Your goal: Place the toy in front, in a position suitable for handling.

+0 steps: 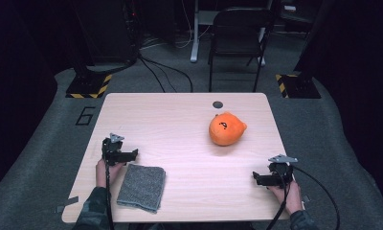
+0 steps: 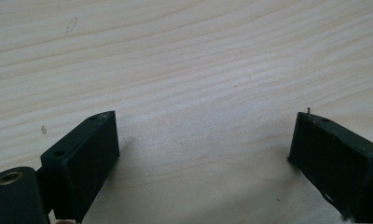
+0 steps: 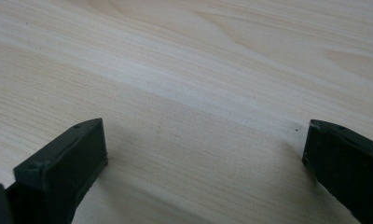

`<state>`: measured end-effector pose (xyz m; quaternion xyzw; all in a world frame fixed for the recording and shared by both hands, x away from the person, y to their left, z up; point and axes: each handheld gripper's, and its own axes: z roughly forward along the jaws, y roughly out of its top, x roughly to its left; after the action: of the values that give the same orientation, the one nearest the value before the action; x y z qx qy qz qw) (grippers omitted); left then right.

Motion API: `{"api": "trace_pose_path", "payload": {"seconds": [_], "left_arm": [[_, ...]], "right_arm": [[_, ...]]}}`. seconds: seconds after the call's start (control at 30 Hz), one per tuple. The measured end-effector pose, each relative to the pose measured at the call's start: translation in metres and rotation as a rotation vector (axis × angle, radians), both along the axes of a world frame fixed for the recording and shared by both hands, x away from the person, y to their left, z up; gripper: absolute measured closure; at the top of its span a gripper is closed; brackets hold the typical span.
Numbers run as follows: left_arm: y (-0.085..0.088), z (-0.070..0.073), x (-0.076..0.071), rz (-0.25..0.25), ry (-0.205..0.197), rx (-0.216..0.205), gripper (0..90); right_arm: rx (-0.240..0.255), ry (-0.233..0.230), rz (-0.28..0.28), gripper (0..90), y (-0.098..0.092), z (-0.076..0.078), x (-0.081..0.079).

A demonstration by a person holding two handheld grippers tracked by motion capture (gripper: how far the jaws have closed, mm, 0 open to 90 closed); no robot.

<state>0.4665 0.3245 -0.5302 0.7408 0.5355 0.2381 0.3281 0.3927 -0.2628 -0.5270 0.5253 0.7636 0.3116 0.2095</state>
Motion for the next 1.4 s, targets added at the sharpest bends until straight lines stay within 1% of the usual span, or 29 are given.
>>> {"api": "trace_pose_path", "payload": {"seconds": [0.07,0.1,0.2,0.3,0.33,0.37,0.4,0.47,0.5,0.53,0.57,0.6,0.63,0.67,0.7,0.73,0.8,0.9,0.93,1.0,1.13,1.23,1.27,1.3,1.33,1.4], "left_arm": [[0.0,0.0,0.0,0.002,-0.002,-0.001,7.8],[0.0,0.0,0.0,-0.001,0.005,0.0,7.9],[0.0,0.0,0.0,0.0,0.004,0.0,7.9],[0.0,0.0,0.0,0.001,0.001,0.0,7.9],[0.0,0.0,0.0,0.001,0.001,0.0,7.9],[0.0,0.0,0.0,0.001,0.004,-0.002,7.9],[0.0,0.0,0.0,0.001,0.004,-0.001,7.8],[0.0,0.0,0.0,0.001,0.003,-0.001,7.8],[0.0,0.0,0.0,0.003,0.0,-0.001,7.9],[0.0,0.0,0.0,0.0,0.004,-0.001,7.9],[0.0,0.0,0.0,0.0,0.004,-0.001,7.9],[0.0,0.0,0.0,-0.002,0.001,0.002,7.9],[0.0,0.0,0.0,-0.003,0.001,0.003,7.9],[0.0,0.001,0.0,-0.006,0.009,0.005,7.9],[0.0,0.001,0.0,-0.007,0.008,0.006,7.9],[0.0,0.0,0.0,-0.003,-0.002,0.002,7.9],[0.0,0.0,0.0,-0.004,-0.002,0.003,8.0],[0.0,0.0,0.0,-0.004,-0.002,0.003,8.0],[0.0,0.0,0.0,-0.004,-0.001,0.002,8.0],[0.0,0.0,0.0,-0.004,-0.002,0.003,8.0],[0.0,0.0,0.0,-0.004,-0.002,0.003,8.0],[0.0,0.0,-0.001,-0.005,-0.001,0.004,8.0],[0.0,0.0,-0.001,-0.002,-0.001,0.001,8.0],[0.0,0.0,-0.001,-0.002,-0.001,0.0,8.0],[0.0,0.0,-0.001,-0.003,-0.001,0.001,8.0],[0.0,0.0,-0.001,-0.005,0.001,0.004,8.0]], "right_arm": [[-0.005,0.0,0.003,0.0,0.0,0.0,0.0],[-0.006,0.0,0.002,0.0,0.0,0.0,0.0],[-0.009,0.008,-0.002,0.0,0.0,0.001,0.001],[-0.017,0.005,-0.001,0.0,-0.001,0.001,0.001],[-0.018,0.018,-0.03,0.0,0.0,0.002,0.0],[-0.021,0.022,-0.04,0.0,0.0,0.003,-0.001],[-0.041,0.019,-0.043,0.0,0.0,0.004,-0.001],[-0.061,0.027,-0.044,0.0,0.0,0.007,0.0],[-0.053,0.039,-0.052,0.0,0.001,0.008,0.0],[-0.037,0.048,-0.048,0.0,0.0,0.009,0.0],[-0.037,0.048,-0.048,0.0,0.0,0.009,0.0],[-0.027,0.06,-0.058,0.0,0.002,0.013,0.0],[-0.021,0.054,-0.058,0.0,0.003,0.014,0.001],[-0.018,0.06,-0.065,0.0,0.005,0.017,0.001],[-0.016,0.063,-0.061,0.0,0.006,0.019,0.002],[-0.004,0.064,-0.053,0.0,0.007,0.022,0.003],[0.005,0.067,-0.048,0.0,0.011,0.027,0.005],[0.021,0.059,-0.04,0.0,0.016,0.036,0.006],[0.025,0.048,-0.032,0.5,0.017,0.039,0.007],[0.044,0.056,-0.035,0.6,0.02,0.044,0.009],[0.055,0.062,-0.034,1.0,0.024,0.05,0.013],[0.067,0.051,-0.027,1.3,0.026,0.056,0.016],[0.079,0.051,-0.034,1.4,0.028,0.058,0.017],[0.08,0.041,-0.026,1.5,0.028,0.06,0.019],[0.093,0.045,-0.031,1.7,0.031,0.064,0.02],[0.1,0.037,-0.028,1.8,0.034,0.067,0.023]]}}
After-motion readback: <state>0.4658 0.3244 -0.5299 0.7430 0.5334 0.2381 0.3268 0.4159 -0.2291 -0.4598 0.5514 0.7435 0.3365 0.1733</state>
